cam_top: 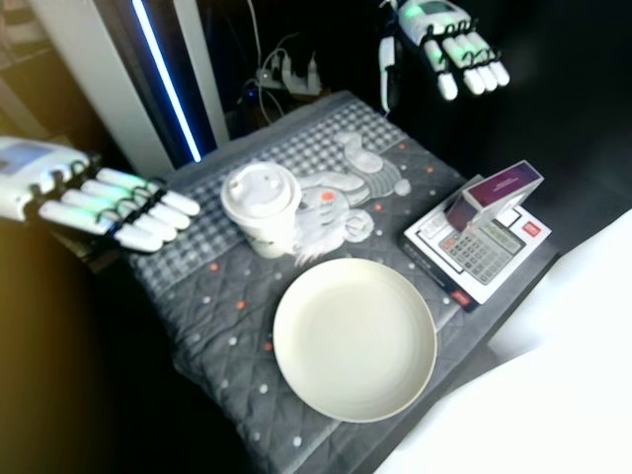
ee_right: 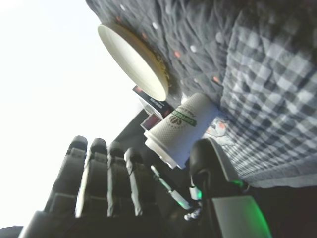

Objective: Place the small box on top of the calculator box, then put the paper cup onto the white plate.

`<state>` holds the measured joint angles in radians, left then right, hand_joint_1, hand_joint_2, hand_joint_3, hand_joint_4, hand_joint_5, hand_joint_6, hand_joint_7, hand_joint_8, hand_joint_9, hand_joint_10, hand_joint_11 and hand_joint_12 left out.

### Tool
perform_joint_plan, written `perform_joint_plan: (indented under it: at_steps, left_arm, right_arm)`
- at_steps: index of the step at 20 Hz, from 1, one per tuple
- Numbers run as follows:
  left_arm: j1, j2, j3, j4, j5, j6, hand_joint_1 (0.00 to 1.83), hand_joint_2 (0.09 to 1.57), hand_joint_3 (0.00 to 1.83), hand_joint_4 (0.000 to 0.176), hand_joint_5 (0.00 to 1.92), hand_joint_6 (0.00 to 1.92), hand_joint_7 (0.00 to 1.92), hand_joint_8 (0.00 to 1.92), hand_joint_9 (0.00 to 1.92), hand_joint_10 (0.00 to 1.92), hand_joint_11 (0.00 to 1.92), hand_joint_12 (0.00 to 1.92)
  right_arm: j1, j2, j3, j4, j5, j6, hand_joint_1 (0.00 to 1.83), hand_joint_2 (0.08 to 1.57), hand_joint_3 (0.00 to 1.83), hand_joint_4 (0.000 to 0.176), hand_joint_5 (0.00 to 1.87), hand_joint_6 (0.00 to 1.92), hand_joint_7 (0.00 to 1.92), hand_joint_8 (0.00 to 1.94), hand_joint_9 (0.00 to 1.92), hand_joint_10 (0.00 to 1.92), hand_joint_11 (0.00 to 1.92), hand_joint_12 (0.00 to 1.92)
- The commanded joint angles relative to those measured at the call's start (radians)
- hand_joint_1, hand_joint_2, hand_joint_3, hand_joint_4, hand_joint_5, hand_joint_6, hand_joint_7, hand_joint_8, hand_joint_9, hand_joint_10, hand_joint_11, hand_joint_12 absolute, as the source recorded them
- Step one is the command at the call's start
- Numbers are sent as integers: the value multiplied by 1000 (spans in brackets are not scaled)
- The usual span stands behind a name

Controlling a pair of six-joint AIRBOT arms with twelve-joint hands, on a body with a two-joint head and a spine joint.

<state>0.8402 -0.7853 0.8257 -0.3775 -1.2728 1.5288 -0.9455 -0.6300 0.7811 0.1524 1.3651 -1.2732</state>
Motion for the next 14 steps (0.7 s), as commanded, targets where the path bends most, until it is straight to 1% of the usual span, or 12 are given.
perform_joint_plan:
  at_steps: [1,2,3,4,6,7,8,9,11,12,13,14]
  left_arm:
    - [-5,3,3,16,-124,1,655,1111,23,155,0,0,0,0,0,0,0,0]
    - [-5,0,5,15,-122,1,647,1099,16,147,0,0,0,0,0,0,0,0]
    - [-5,-5,8,13,-120,1,656,1103,15,139,0,0,0,0,0,0,0,0]
    - [-5,-5,9,11,-119,1,672,1117,19,138,0,0,0,0,0,0,0,0]
    - [-3,-9,12,7,-113,1,679,1124,19,142,0,0,0,0,0,0,0,0]
    - [-3,-10,13,4,-114,1,681,1123,17,151,0,0,0,0,0,0,0,0]
    - [2,-9,13,1,-120,1,682,1123,16,143,0,0,0,0,0,0,0,0]
    - [17,-3,10,-4,-135,-4,688,1121,13,144,0,0,0,0,0,0,0,0]
    - [76,15,2,-28,-184,-37,669,1142,18,153,0,0,0,0,0,0,0,0]
    - [92,16,3,-40,-195,-45,660,1131,11,159,0,0,0,0,0,0,0,0]
    - [92,12,7,-44,-193,-45,668,1147,18,158,0,0,0,0,0,0,0,0]
    - [92,10,8,-44,-192,-45,668,1153,19,146,0,0,0,0,0,0,0,0]
  right_arm:
    - [10,2,10,9,132,13,587,1201,0,0,0,0,0,0,0,0,57,28]
    - [12,-2,17,4,132,27,569,1132,44,0,0,0,0,0,0,0,11,495]
    - [19,-7,22,3,137,32,575,1134,42,6,0,0,0,0,0,0,1,761]
    - [26,-13,28,3,137,32,605,1151,24,3,0,0,0,0,0,0,0,903]
    - [50,-18,35,-11,138,39,648,1167,22,36,0,0,0,0,0,0,0,941]
    - [83,-24,40,-29,124,37,640,1155,9,42,0,0,0,0,0,0,0,1030]
    - [152,-43,54,-64,58,36,630,1140,1,44,0,0,0,0,0,0,0,1115]
    - [221,-65,69,-97,-15,36,605,1067,0,71,0,0,0,0,0,0,0,1361]
    - [257,-91,82,-115,-42,36,657,1105,2,124,0,0,0,0,0,0,0,1737]
    - [259,-99,86,-115,-34,38,637,1135,15,103,0,0,0,0,0,0,0,1769]
    - [260,-100,88,-115,-31,38,601,1136,15,70,0,0,0,0,0,0,0,1774]
    - [260,-100,88,-116,-31,38,581,1126,7,73,0,0,0,0,0,0,0,1892]
